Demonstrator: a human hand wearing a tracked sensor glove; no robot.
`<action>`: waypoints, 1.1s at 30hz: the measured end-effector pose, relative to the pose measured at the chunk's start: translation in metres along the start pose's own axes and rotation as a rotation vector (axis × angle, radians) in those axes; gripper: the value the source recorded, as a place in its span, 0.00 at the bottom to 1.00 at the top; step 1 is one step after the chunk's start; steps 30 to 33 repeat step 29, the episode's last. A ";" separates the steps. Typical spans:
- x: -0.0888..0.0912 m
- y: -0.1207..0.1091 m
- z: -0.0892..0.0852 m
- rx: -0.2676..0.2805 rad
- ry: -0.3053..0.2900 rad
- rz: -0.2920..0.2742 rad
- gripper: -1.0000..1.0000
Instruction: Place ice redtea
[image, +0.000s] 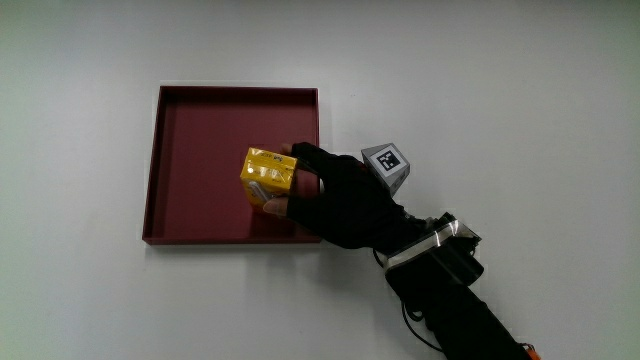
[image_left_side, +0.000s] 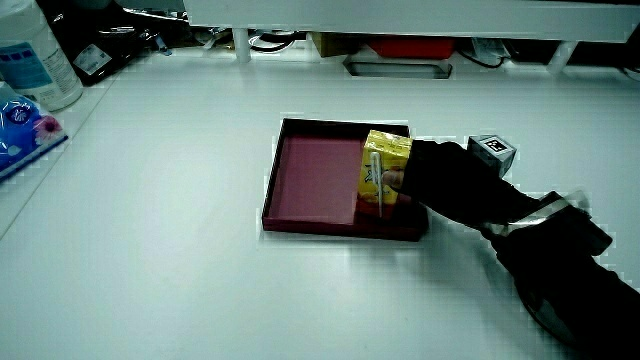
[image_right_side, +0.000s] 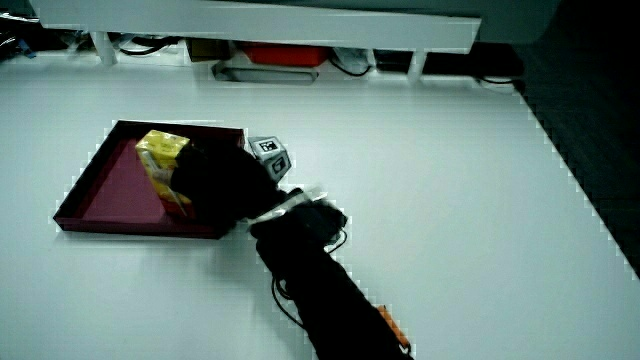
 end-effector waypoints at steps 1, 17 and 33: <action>0.001 0.000 0.000 0.002 0.009 0.001 0.12; 0.001 -0.005 -0.004 0.069 0.015 0.071 0.00; -0.038 -0.034 0.017 0.088 0.120 0.134 0.00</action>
